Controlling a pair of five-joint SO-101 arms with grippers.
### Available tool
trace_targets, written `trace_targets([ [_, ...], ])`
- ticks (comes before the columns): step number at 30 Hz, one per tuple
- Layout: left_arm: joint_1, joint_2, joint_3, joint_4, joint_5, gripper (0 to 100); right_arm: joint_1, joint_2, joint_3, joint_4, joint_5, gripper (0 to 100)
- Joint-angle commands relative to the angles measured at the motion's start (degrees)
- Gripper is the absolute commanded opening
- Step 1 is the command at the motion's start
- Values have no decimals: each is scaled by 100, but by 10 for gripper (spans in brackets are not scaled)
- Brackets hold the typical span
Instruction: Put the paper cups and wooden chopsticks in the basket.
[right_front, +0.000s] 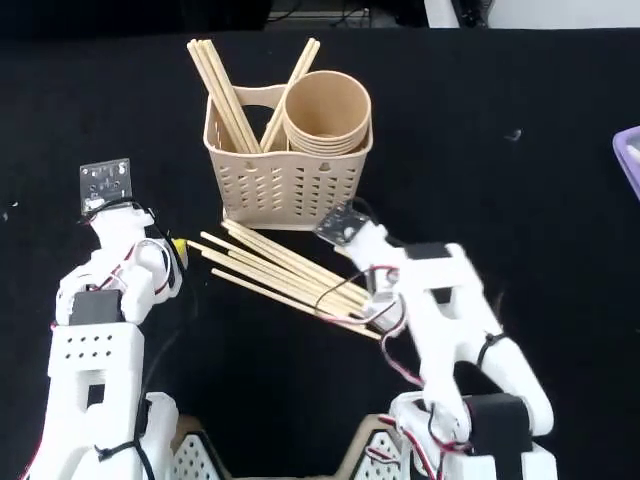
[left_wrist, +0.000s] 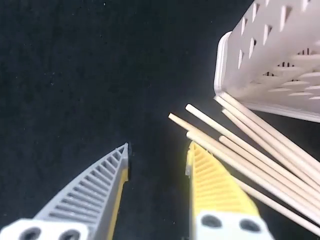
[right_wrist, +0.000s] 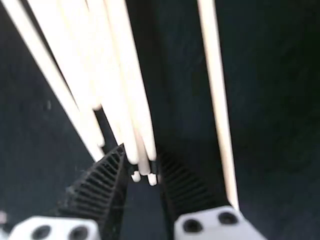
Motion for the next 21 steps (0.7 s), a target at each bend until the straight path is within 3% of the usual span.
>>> trace_targets([
  [1, -40, 9, -31, -149, 70, 188, 870, -338, -242, 695, 888, 11],
  [6, -48, 9, -40, -149, 70, 188, 1653, -690, -224, 1064, 1846, 15],
  [10, -48, 9, -40, -149, 70, 188, 1626, -892, -295, 1301, 1873, 69],
  [16, -48, 9, -40, -149, 70, 188, 554, -1508, -426, 1934, 1204, 322],
  [21, -48, 9, -40, -149, 70, 188, -598, -2009, -277, 1512, 185, 300],
])
